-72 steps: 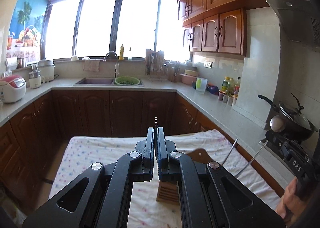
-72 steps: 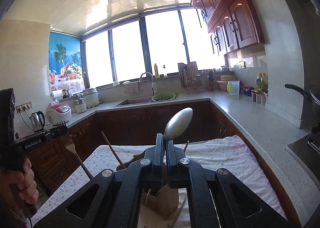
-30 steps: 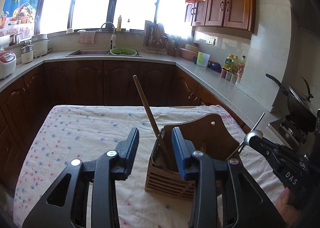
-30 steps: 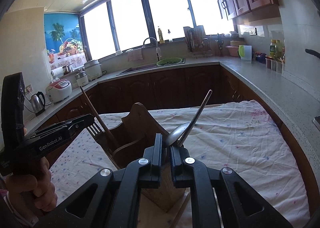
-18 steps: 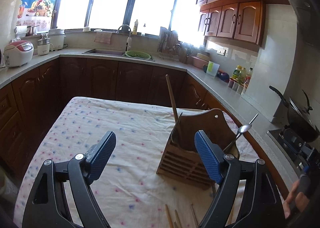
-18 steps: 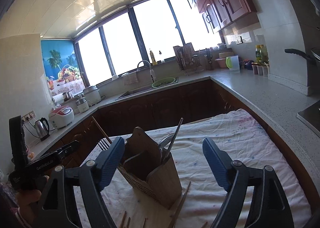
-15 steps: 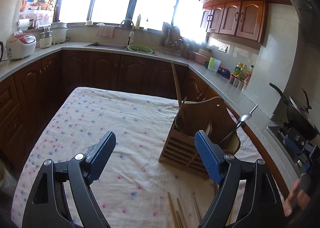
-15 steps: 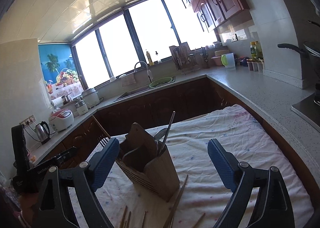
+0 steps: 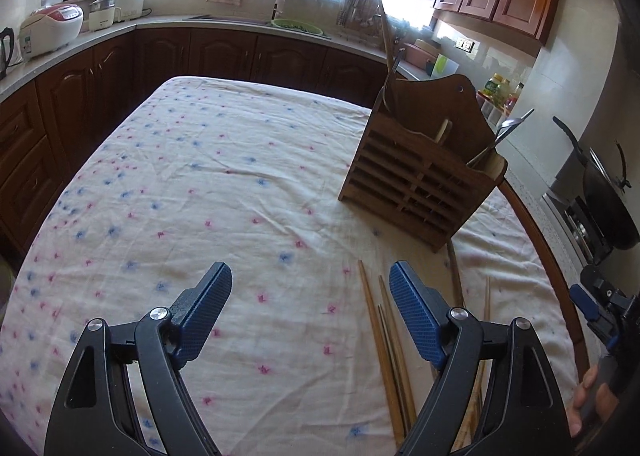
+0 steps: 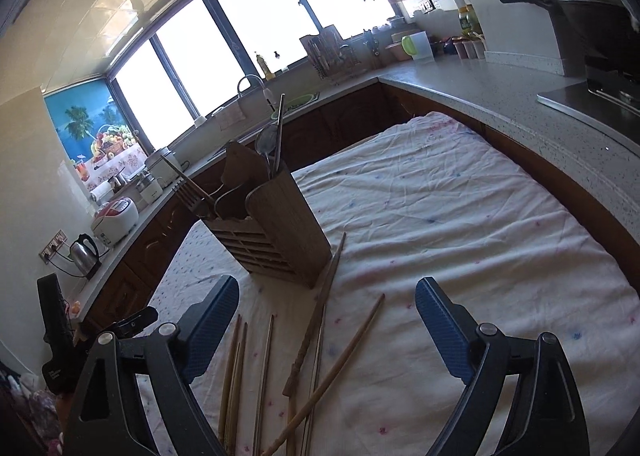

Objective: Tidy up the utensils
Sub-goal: 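Move both open grippers back toward the remaining chopsticks on the cloth, then close the left gripper on a bamboo chopstick while the right gripper grasps another bamboo chopstick, then carry both chopsticks upright over the wooden holder with both grippers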

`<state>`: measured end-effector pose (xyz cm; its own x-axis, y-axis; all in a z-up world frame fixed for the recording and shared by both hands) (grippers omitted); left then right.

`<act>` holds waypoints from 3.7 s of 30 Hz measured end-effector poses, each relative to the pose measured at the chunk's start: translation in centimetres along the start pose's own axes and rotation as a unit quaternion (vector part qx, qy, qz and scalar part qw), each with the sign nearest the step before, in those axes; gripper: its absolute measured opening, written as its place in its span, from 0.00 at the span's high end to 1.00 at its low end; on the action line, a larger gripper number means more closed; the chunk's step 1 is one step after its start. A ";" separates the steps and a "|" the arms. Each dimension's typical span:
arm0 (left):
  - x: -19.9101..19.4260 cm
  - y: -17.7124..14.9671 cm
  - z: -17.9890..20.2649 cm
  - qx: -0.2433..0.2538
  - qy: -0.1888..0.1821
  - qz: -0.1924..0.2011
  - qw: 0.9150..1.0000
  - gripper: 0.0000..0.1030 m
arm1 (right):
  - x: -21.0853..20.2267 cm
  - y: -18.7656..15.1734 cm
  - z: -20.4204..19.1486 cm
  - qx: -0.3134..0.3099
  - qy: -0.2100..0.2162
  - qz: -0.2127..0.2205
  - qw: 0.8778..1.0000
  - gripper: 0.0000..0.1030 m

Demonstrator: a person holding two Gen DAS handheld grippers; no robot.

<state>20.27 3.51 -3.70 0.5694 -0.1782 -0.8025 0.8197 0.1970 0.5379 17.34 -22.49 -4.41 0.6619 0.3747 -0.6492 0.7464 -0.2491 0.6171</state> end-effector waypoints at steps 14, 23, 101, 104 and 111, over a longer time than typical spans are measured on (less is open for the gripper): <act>2.4 -1.4 0.5 0.005 0.003 -0.048 0.999 0.20 | 1.9 -2.2 0.1 0.007 -0.021 -0.041 0.999 0.15; 5.1 -0.5 1.8 0.021 0.010 -0.081 0.996 0.26 | 5.8 -2.6 0.2 0.006 -0.050 -0.111 0.993 0.49; -13.4 8.5 4.3 0.096 -0.090 0.136 0.982 0.96 | -5.4 8.7 -9.8 -0.087 0.022 0.090 0.992 0.95; -14.1 10.2 5.0 0.102 -0.087 0.159 0.978 0.96 | -5.3 10.2 -10.5 -0.093 0.020 0.105 0.990 0.95; -15.1 15.4 6.8 0.107 -0.087 0.211 0.968 0.96 | -4.9 14.4 -11.8 -0.096 0.017 0.148 0.984 0.95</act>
<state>24.72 2.64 18.46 0.8432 -0.2879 -0.4540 0.4952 0.0870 0.8644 24.01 -17.36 12.93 0.8431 0.3414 -0.4155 0.4926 -0.1802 0.8514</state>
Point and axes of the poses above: each gripper's, at about its wrist camera, not at the fingertips, and x roughly the way its jaws point, z to its right, y to its top, the point moved 2 cm from there along x, roughly the way its jaws point, and after that the axes turned 12 degrees about -z, right-handed, at the moved point
